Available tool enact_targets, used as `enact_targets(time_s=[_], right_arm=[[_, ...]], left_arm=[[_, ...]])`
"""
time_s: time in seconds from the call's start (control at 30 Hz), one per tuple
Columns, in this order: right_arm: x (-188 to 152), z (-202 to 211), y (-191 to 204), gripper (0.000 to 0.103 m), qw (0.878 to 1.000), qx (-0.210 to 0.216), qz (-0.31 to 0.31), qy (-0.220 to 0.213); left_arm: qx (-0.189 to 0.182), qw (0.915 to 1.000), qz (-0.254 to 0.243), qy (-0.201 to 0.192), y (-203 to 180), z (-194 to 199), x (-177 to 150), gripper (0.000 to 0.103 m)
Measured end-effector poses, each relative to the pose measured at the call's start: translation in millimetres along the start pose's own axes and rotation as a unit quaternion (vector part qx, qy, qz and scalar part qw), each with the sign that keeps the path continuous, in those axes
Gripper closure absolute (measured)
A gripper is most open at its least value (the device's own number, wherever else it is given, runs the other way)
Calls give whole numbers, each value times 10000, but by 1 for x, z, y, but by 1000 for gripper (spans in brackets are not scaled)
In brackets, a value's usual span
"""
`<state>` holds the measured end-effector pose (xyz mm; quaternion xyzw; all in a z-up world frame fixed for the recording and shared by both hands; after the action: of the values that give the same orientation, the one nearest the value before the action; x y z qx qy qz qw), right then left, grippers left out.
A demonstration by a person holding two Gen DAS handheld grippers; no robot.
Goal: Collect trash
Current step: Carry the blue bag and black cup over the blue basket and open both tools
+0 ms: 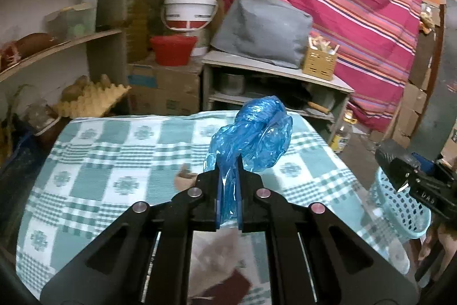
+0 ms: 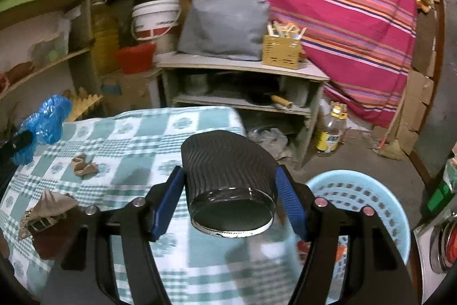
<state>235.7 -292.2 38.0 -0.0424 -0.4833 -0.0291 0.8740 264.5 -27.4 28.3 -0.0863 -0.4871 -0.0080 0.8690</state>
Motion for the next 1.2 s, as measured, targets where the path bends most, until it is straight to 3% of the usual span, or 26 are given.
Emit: enact_targets(time_s=[0.23, 0.6, 1.2], right_arm=[[-6, 20, -53, 38, 9994, -305, -142, -111], [-32, 30, -141, 38, 9959, -818, -372, 54], [-51, 23, -203, 37, 9904, -1204, -624, 255]], left_arm=[[-235, 9994, -254, 36, -49, -8, -6, 97], [-694, 9960, -548, 84, -121, -18, -22, 97], [-1454, 9848, -817, 492, -224, -46, -54, 97]])
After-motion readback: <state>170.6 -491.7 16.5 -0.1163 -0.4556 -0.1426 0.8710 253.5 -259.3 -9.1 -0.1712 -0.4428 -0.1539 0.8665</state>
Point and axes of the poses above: each gripper's, at about its wrist camera, not at the fingertips, and z roughly against the way its jaws point, y to its left, x to its top, the point moved 4 cm from there along -z, roughly the way its jaws point, and after that the axes turned 2 degrees about z, right-handed, at the moved point
